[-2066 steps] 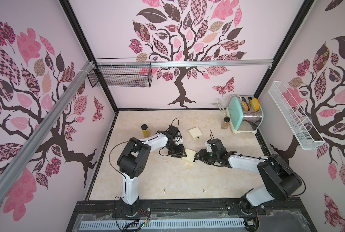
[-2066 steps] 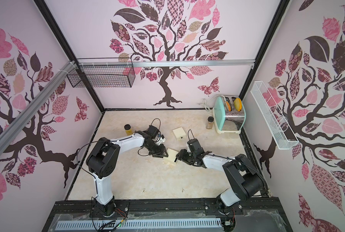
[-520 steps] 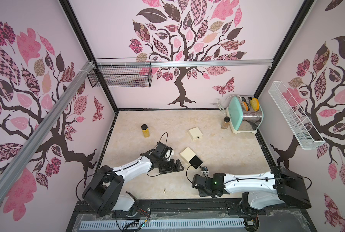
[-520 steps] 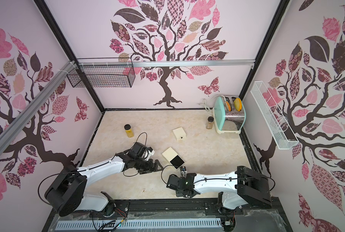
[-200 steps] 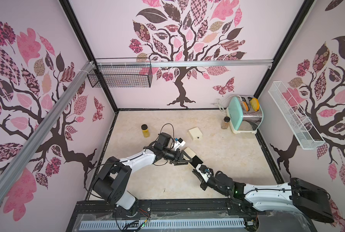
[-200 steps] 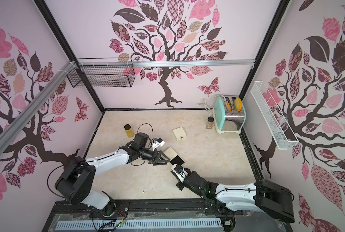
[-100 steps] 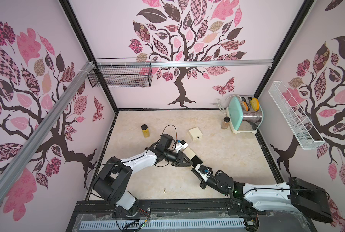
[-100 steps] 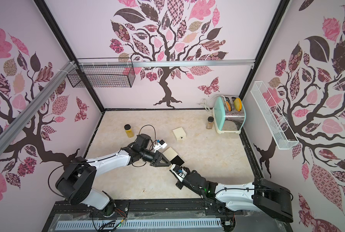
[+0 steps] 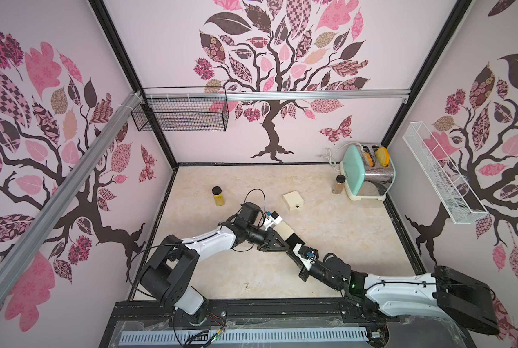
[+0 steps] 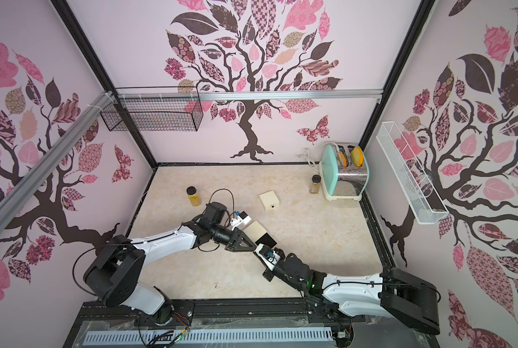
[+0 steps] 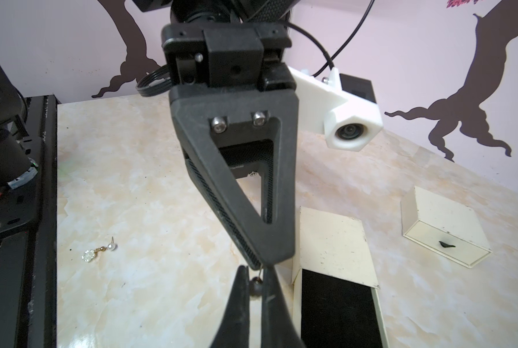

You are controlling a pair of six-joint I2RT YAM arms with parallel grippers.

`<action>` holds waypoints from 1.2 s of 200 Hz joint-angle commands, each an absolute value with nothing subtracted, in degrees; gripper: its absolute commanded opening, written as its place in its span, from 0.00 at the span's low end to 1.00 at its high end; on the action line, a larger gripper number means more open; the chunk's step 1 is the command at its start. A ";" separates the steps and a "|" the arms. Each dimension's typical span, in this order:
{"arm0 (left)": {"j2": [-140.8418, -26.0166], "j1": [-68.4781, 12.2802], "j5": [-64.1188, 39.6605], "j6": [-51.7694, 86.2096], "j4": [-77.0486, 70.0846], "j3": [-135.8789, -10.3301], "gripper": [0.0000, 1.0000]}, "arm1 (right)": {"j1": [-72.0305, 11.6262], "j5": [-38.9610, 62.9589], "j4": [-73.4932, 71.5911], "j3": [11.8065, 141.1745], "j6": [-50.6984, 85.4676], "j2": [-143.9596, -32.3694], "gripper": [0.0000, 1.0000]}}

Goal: Place the earrings into the drawer-style jewelry box
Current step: Pick up the earring from the center of the board.

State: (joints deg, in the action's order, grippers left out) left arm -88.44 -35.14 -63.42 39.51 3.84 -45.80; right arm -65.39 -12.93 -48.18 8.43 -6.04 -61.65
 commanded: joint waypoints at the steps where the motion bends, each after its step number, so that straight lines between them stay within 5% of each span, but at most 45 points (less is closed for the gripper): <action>1: -89.04 -35.43 -64.30 38.74 3.14 -45.27 0.21 | -64.95 -12.15 -49.20 10.59 -5.81 -62.18 0.00; 65: -88.94 -35.51 -64.47 38.83 3.16 -45.43 0.00 | -64.60 -11.70 -49.22 11.66 -5.18 -64.05 0.00; 110: -88.66 -35.51 -64.20 38.52 4.24 -45.29 0.00 | -64.56 -11.81 -48.55 12.91 -3.83 -65.41 0.00; 125: -88.76 -35.51 -63.87 38.28 5.04 -45.43 0.00 | -64.56 -11.38 -47.01 12.99 -2.73 -64.27 0.18; 161: -88.73 -34.35 -60.16 39.69 6.79 -45.81 0.00 | -64.51 -9.85 -36.68 13.00 2.91 -54.81 0.45; 216: -87.61 -32.82 -51.32 55.88 -5.45 -42.84 0.00 | -62.41 -12.94 -23.12 15.87 32.17 -42.71 0.54; 240: -88.57 -32.60 -49.63 65.17 -15.74 -40.47 0.00 | -51.37 3.48 -25.37 16.21 47.71 -43.96 0.51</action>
State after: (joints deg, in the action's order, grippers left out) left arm -88.42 -32.95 -53.36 53.74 -4.16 -42.39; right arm -59.83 -8.21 -27.11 14.28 27.81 -43.09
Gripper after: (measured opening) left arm 0.040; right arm 0.532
